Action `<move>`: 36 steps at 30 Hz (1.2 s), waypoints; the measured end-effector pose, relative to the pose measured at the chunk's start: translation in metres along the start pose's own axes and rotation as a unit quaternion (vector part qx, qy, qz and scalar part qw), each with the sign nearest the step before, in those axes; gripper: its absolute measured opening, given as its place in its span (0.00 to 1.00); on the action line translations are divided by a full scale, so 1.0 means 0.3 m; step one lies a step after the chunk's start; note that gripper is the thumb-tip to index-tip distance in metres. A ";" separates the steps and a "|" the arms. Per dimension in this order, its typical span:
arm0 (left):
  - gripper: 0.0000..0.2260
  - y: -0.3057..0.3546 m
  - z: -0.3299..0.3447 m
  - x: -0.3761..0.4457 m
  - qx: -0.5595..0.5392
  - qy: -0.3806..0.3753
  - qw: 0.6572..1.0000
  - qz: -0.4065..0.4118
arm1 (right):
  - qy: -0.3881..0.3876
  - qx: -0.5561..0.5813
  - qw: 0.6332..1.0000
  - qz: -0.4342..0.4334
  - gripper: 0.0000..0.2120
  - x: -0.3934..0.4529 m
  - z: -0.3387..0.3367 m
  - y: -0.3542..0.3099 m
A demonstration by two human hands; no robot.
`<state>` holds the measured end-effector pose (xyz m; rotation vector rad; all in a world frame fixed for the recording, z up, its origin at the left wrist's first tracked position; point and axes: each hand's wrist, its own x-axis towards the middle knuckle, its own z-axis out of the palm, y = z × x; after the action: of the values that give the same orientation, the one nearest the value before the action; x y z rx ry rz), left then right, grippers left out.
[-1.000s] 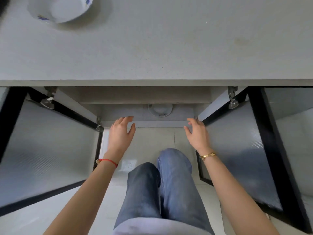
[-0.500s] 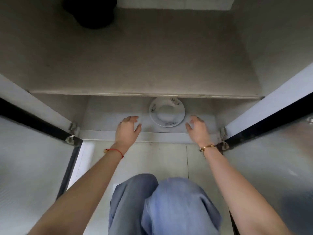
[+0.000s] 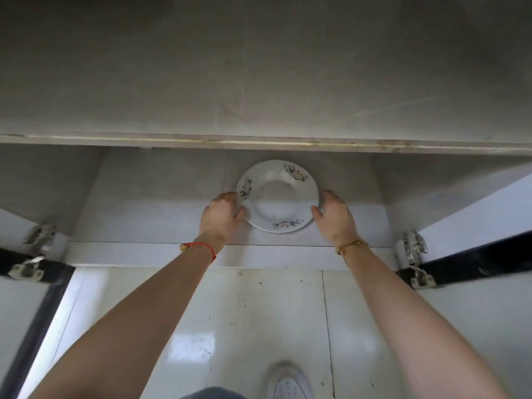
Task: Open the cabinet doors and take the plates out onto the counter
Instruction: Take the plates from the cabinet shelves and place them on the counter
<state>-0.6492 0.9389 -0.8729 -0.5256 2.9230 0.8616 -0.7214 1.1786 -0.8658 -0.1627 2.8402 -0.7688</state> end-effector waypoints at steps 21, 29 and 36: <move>0.07 -0.040 -0.023 -0.164 -0.094 -0.004 0.995 -0.031 | 0.006 0.098 0.995 0.011 0.16 -0.191 0.038 0.019; 0.12 0.036 -0.279 -0.546 -0.111 -0.022 0.991 -0.074 | -0.066 0.077 0.994 0.029 0.13 -0.548 -0.195 -0.125; 0.12 0.253 -0.691 -0.896 -0.123 -0.031 0.986 -0.108 | -0.093 0.095 0.990 0.052 0.16 -0.890 -0.581 -0.345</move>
<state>-0.4118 0.9704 -0.6208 -0.7962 2.6545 1.1889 -0.4928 1.2162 -0.6234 -0.0528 2.5630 -0.9417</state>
